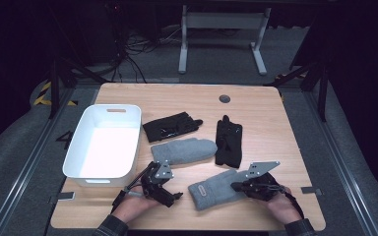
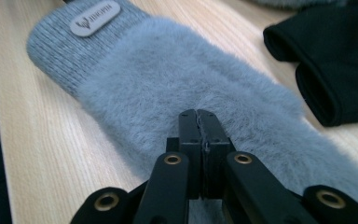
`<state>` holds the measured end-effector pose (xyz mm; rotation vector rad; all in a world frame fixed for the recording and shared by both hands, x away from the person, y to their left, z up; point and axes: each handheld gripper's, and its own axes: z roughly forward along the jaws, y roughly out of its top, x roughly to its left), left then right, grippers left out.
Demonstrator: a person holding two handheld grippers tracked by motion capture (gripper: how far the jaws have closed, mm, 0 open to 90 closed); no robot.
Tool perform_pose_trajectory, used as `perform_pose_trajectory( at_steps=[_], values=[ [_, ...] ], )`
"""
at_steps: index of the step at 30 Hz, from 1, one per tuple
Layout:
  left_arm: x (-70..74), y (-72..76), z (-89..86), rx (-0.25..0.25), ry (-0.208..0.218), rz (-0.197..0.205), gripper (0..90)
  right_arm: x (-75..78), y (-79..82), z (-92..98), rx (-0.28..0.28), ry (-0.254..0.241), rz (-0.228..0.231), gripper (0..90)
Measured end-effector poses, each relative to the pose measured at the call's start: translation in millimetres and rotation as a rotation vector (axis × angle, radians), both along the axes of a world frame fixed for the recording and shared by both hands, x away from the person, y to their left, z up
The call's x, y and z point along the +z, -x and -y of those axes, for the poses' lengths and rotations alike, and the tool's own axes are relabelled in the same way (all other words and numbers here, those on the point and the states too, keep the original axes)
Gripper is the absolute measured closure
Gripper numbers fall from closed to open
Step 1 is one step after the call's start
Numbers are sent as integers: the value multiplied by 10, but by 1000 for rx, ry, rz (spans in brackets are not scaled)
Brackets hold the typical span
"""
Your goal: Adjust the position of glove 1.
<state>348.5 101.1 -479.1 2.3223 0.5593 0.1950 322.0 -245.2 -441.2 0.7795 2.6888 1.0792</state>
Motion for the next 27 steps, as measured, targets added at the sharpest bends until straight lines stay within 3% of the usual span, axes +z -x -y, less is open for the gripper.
perform_pose_trajectory(
  at_steps=[4, 7, 12, 18, 19, 21, 27],
  values=[
    [0, 0, 0, 0, 0, 0, 5, 101, 5, 166, -61, -49, 50, 899],
    [0, 0, 0, 0, 0, 0, 5, 136, -14, 324, -123, -51, 83, 888],
    [1, 0, 2, -2, -2, 2, 3, 147, -79, 604, -232, -39, 120, 752],
    [1, 1, 2, -2, -2, 2, 2, 61, -186, 882, -374, -20, 128, 550],
    [1, 2, 2, -1, -2, 2, 2, 61, -186, 882, -374, -20, 128, 550],
    [1, 3, 2, -1, -2, 1, 2, 3, -212, 1001, -423, -27, 131, 452],
    [1, 3, 1, -1, -3, 1, 2, -152, -274, 1089, -449, 6, 114, 349]
  ],
)
